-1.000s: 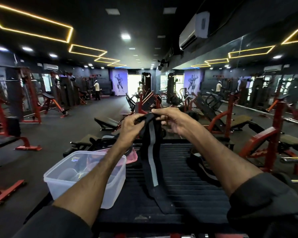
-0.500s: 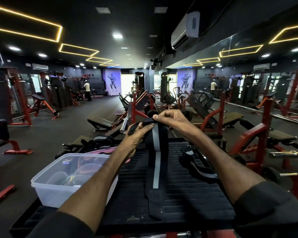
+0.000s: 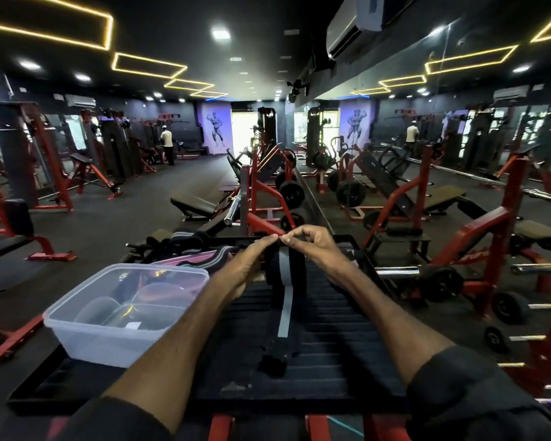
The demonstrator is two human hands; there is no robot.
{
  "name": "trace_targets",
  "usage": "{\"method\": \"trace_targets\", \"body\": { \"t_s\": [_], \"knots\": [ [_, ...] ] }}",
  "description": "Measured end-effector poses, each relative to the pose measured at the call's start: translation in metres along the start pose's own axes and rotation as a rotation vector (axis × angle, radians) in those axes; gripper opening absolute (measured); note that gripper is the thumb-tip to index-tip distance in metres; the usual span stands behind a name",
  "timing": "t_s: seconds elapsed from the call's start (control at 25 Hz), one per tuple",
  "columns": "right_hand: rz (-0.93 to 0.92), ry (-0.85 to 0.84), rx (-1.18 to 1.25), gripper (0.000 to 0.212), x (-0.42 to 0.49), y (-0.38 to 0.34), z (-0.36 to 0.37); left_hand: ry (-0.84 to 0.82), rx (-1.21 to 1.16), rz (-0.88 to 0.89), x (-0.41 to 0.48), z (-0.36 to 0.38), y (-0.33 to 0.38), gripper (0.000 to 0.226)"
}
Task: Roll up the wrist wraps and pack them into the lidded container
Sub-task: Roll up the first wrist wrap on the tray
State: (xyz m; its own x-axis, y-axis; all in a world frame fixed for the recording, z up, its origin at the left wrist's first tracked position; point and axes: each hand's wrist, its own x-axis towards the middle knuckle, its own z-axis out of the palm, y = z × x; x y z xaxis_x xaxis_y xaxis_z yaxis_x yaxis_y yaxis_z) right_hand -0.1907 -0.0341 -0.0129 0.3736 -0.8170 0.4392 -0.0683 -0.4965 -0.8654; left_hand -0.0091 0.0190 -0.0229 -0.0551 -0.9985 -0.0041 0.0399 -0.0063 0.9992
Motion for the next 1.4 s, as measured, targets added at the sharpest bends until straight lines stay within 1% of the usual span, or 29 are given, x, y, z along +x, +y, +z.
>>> {"method": "trace_targets", "body": {
  "t_s": [0.12,0.24,0.28,0.4,0.56,0.68,0.84,0.96,1.04,1.12,1.16,1.28,1.32,1.4],
  "knots": [
    [-0.02,-0.028,0.007,0.017,-0.003,0.023,0.003,0.077,-0.009,0.045,0.001,0.007,-0.022,0.044],
    [-0.01,-0.036,0.018,0.021,-0.003,0.035,0.006,0.171,-0.028,0.107,0.0,0.009,-0.034,0.042],
    [0.0,-0.031,0.013,0.022,-0.003,0.039,0.007,0.178,-0.017,0.12,0.002,0.007,-0.038,0.039],
    [0.027,-0.008,-0.001,0.02,-0.003,0.047,0.01,0.131,0.033,0.141,0.01,-0.006,-0.044,0.026],
    [0.044,0.01,-0.062,0.016,-0.002,0.057,0.011,0.076,0.093,0.24,0.022,-0.012,-0.052,0.03],
    [0.068,0.024,-0.095,0.017,-0.007,0.066,0.016,0.075,0.12,0.229,0.028,-0.015,-0.065,0.025],
    [0.158,0.082,-0.042,0.022,-0.017,0.069,0.023,0.032,0.178,0.299,0.032,-0.021,-0.082,0.021],
    [0.215,0.137,-0.031,0.026,-0.024,0.071,0.027,-0.01,0.222,0.336,0.037,-0.026,-0.094,0.023],
    [0.203,0.132,-0.055,0.028,-0.026,0.073,0.027,-0.056,0.243,0.297,0.038,-0.028,-0.099,0.026],
    [0.153,0.115,-0.099,0.028,-0.025,0.077,0.026,-0.103,0.29,0.246,0.04,-0.03,-0.096,0.027],
    [0.127,0.106,-0.11,0.027,-0.023,0.076,0.026,-0.117,0.32,0.258,0.042,-0.032,-0.093,0.025],
    [0.105,0.064,-0.073,0.029,-0.012,0.069,0.024,-0.044,0.432,0.368,0.049,-0.035,-0.084,0.028],
    [0.136,0.05,-0.051,0.029,-0.01,0.064,0.021,-0.01,0.464,0.405,0.049,-0.035,-0.08,0.029],
    [0.28,0.002,0.043,0.027,-0.006,0.055,0.014,0.051,0.504,0.476,0.048,-0.033,-0.074,0.029]
  ]
}}
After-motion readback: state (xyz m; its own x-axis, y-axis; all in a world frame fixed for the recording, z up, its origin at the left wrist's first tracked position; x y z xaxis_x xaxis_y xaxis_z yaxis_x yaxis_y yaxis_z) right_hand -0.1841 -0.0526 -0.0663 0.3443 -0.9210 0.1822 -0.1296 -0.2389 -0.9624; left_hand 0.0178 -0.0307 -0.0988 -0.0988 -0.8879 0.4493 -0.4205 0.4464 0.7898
